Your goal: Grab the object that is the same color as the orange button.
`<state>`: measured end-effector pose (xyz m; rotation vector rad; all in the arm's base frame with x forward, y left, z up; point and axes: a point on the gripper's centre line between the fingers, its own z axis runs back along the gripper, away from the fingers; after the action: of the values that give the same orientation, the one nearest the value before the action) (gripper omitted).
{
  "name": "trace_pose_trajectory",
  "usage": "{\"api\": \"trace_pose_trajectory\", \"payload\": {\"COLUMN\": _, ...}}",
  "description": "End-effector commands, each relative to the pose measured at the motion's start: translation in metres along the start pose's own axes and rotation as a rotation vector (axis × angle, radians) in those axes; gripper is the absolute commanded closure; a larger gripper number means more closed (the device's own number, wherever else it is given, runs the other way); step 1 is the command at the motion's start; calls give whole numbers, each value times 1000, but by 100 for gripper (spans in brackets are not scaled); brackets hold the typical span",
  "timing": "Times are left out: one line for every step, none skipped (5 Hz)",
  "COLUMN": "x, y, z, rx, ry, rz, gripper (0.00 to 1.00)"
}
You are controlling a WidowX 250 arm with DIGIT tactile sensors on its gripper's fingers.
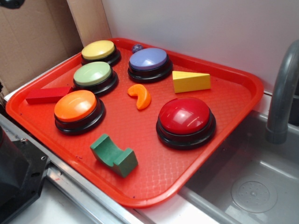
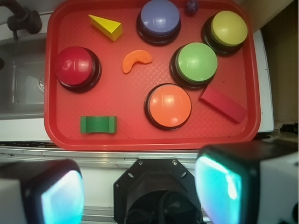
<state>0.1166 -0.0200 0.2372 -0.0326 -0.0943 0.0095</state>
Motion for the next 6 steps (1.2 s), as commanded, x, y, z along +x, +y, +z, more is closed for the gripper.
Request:
{"api": "trace_pose_trajectory", "payload": {"x": 0, "y": 0, "z": 0, "rx": 0, "ry": 0, "rz": 0, "gripper": 0}}
{"api": "trace_pose_trajectory", "payload": {"x": 5, "y": 0, "z": -7, "rx": -45, "ry": -10, "rz": 158, "gripper": 0}}
{"api": "trace_pose_trajectory", "payload": {"x": 20, "y": -1, "z": -18, "rx": -39, "ry": -29, "rz": 329, "gripper": 0}}
{"api": "trace_pose_trajectory", "payload": {"x": 51, "y": -2, "z": -45, "rx": 10, "ry": -86, "rz": 556, "gripper": 0}}
{"api": "trace_pose_trajectory", "payload": {"x": 69, "y": -7, "z": -69, "rx": 4, "ry": -89, "rz": 645, "gripper": 0}}
{"api": "trace_pose_trajectory", "payload": {"x": 99, "y": -15, "z": -107, "rx": 3, "ry": -159, "rz": 791, "gripper": 0}}
